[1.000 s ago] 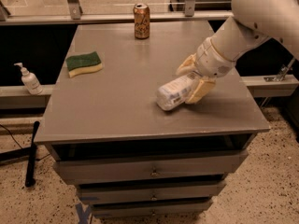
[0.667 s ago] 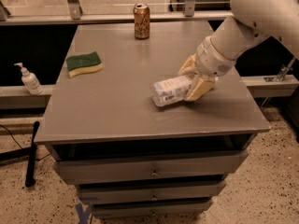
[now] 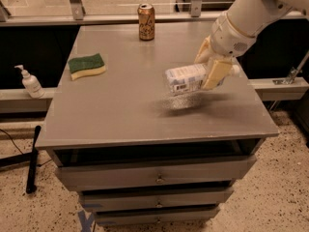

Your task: Move blue plastic bottle near orange can

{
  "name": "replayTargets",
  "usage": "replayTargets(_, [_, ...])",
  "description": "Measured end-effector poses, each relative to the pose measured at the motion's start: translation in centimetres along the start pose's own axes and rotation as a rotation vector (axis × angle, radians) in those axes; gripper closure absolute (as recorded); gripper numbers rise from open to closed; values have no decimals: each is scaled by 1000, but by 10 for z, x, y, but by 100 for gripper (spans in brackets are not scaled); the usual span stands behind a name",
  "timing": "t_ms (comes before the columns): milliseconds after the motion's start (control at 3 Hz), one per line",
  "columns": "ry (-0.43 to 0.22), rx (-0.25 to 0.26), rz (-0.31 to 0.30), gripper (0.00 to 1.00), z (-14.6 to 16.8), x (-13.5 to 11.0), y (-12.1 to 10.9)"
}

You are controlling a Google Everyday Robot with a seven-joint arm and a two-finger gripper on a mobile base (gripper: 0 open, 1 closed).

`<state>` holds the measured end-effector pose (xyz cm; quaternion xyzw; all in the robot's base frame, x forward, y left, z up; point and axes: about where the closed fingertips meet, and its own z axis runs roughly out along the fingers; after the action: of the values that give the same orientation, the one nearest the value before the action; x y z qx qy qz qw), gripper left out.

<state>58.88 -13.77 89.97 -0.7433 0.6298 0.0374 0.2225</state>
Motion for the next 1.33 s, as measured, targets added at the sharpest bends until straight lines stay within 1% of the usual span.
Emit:
replayTargets(333, [0,0,0,100,0,0,0])
replayTargets(667, [-8,15,7,100,6,3,-6])
replayTargets(1000, [-14,72,27,100,16,17,-36])
replayTargets(1333, [7,122,15,100,24,39,-82])
